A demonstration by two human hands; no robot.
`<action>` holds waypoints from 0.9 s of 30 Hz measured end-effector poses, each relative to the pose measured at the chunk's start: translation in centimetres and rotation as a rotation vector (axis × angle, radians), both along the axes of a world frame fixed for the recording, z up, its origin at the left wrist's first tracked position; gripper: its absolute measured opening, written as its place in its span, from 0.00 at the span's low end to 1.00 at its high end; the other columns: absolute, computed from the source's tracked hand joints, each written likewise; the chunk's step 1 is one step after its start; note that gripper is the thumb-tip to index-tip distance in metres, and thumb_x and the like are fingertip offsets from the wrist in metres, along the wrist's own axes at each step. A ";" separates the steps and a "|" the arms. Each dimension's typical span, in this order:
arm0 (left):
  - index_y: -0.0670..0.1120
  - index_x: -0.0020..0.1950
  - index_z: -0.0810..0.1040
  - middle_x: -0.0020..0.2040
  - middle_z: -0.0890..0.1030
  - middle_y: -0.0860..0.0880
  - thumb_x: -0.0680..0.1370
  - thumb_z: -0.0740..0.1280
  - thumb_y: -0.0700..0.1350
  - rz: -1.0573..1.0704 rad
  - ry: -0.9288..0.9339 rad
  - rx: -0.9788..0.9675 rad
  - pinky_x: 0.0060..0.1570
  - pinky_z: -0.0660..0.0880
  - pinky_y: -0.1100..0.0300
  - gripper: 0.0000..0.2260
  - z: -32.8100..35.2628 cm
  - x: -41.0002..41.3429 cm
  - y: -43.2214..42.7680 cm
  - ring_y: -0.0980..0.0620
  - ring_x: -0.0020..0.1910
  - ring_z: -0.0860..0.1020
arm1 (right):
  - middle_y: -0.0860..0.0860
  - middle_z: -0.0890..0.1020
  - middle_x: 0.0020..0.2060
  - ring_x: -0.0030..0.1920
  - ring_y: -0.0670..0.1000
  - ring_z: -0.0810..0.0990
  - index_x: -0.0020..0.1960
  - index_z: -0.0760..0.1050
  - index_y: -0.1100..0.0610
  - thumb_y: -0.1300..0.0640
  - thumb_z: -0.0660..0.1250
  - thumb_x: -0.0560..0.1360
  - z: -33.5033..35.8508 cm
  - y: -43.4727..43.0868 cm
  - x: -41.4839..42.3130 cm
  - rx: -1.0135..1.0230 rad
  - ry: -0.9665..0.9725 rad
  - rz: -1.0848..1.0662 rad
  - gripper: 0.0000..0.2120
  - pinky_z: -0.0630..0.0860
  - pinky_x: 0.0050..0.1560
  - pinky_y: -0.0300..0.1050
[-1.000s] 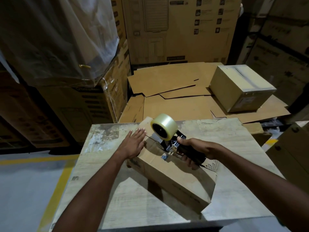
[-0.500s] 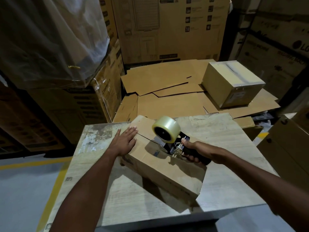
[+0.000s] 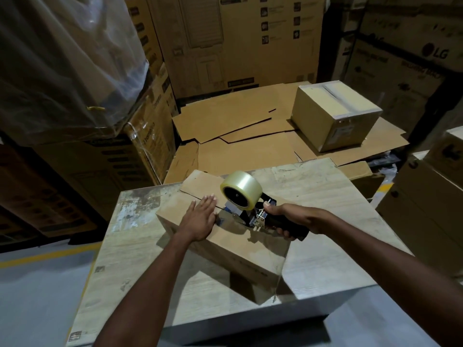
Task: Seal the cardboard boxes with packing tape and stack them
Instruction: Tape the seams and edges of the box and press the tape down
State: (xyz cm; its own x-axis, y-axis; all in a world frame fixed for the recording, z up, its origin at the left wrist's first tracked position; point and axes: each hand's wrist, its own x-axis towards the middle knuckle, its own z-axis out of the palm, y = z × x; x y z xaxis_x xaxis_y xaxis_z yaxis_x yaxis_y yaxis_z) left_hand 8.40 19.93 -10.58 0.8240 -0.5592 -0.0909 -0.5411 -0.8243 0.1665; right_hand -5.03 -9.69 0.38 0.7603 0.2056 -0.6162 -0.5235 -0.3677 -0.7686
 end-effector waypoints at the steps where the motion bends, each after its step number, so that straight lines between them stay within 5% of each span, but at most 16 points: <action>1: 0.51 0.85 0.47 0.84 0.46 0.54 0.87 0.46 0.52 0.017 0.004 -0.001 0.80 0.40 0.51 0.25 0.1 0.0 0.1 0.56 0.82 0.43 | 0.52 0.76 0.33 0.30 0.49 0.73 0.49 0.76 0.61 0.33 0.55 0.83 -0.2 0.2 -0.1 -0.007 -0.018 -0.011 0.30 0.71 0.32 0.42; 8: 0.53 0.84 0.51 0.84 0.50 0.56 0.87 0.47 0.52 0.065 0.020 -0.036 0.79 0.42 0.49 0.24 0.2 0.0 0.0 0.57 0.82 0.47 | 0.50 0.75 0.30 0.28 0.47 0.70 0.45 0.78 0.58 0.32 0.54 0.82 -0.5 -1.9 -2.5 -0.025 -0.074 -0.028 0.31 0.67 0.29 0.40; 14: 0.53 0.84 0.52 0.84 0.50 0.56 0.82 0.42 0.56 0.078 0.020 0.015 0.79 0.43 0.46 0.29 0.4 0.0 -0.4 0.56 0.82 0.48 | 0.51 0.72 0.33 0.30 0.50 0.65 0.39 0.73 0.53 0.20 0.58 0.72 -2.0 -6.6 -5.9 -0.086 -0.035 -0.058 0.34 0.60 0.32 0.46; 22: 0.48 0.84 0.48 0.84 0.47 0.50 0.87 0.47 0.53 0.062 0.033 0.007 0.80 0.42 0.47 0.26 -0.1 -4.7 -4.8 0.52 0.83 0.44 | 0.51 0.73 0.32 0.30 0.50 0.66 0.35 0.76 0.51 0.23 0.59 0.75 -2.4 -7.2 -7.1 -0.003 -0.083 -0.087 0.32 0.61 0.34 0.47; 27: 0.47 0.84 0.54 0.84 0.52 0.51 0.82 0.44 0.58 0.108 -0.003 -0.112 0.80 0.42 0.49 0.31 -0.7 -8.4 -6.8 0.54 0.82 0.47 | 0.51 0.74 0.33 0.29 0.49 0.68 0.48 0.80 0.58 0.26 0.57 0.78 -2.9 -7.6 -7.2 0.028 -0.108 -0.073 0.34 0.65 0.33 0.46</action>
State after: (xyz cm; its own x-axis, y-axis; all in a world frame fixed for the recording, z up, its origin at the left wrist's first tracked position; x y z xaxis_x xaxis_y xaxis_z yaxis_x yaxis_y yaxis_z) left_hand 0.03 13.09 -11.26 0.8801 -0.4738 -0.0303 -0.4509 -0.8542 0.2588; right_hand -12.27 -17.32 -2.56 0.8353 0.1628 -0.5251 -0.4621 -0.3094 -0.8311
